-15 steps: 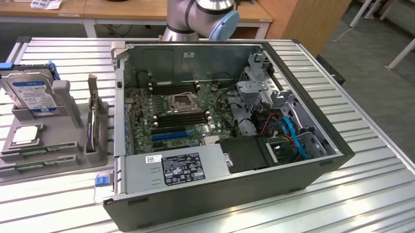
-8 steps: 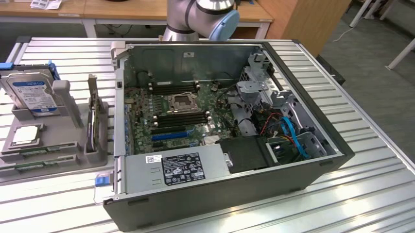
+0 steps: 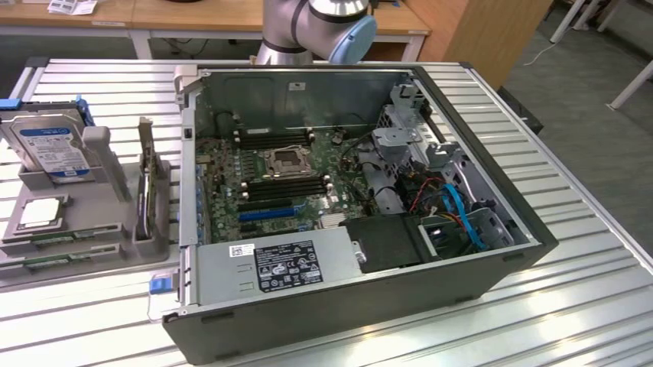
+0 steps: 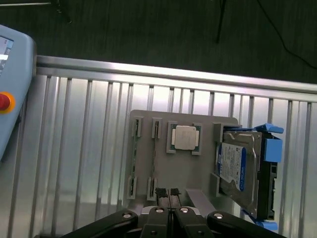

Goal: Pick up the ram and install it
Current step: 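Pick up the ram and move it above insertion slot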

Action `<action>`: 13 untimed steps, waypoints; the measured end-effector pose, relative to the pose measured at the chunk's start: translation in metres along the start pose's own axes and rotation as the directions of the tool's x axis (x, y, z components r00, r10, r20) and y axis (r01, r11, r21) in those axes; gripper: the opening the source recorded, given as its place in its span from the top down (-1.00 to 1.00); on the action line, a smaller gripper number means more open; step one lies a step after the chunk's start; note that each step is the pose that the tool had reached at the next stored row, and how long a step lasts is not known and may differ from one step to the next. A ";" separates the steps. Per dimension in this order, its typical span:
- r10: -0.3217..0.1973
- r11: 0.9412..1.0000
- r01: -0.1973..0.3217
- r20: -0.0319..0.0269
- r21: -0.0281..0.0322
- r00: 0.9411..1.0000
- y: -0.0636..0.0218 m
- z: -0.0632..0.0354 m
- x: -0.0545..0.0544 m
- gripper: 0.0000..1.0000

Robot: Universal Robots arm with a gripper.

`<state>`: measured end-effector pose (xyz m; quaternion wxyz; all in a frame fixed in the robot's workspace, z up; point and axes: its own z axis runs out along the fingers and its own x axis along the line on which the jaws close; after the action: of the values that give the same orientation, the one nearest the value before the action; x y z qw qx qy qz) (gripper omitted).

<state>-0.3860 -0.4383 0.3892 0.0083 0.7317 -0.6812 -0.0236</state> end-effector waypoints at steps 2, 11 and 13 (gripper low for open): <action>0.000 1.000 0.000 0.000 0.000 1.000 0.0000 0.0000 0.000 0.80; 0.000 1.000 0.000 0.000 0.000 1.000 0.0000 0.0000 0.000 0.77; 0.000 1.000 0.000 0.000 0.000 1.000 0.0000 0.0000 0.000 0.67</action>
<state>-0.3860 -0.4383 0.3892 0.0083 0.7317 -0.6812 -0.0236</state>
